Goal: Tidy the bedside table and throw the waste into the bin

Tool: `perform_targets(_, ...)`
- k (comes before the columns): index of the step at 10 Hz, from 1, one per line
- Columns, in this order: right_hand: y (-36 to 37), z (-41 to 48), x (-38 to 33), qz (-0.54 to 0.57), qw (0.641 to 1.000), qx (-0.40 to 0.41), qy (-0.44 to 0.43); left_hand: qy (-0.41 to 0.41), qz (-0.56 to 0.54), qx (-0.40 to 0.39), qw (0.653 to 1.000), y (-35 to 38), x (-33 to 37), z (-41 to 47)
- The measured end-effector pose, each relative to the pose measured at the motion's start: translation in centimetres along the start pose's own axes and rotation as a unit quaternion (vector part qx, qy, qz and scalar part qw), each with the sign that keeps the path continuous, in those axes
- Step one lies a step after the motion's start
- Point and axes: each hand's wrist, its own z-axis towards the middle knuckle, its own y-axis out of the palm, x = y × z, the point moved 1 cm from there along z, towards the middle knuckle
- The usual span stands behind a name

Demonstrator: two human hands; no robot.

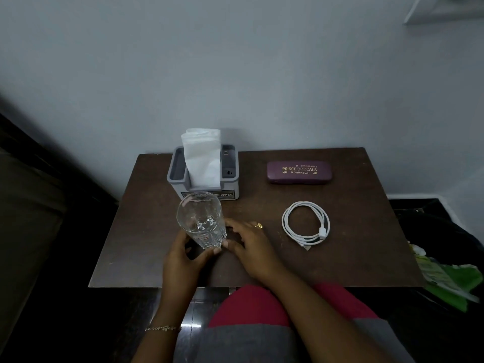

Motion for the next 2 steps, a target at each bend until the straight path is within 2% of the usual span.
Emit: perform_targets(2,-0.5,-1.0,0.2,0.065,0.997,-0.016,0.04,-0.015,-0.006,0.019,1.0,-0.7,-0.8,-1.7)
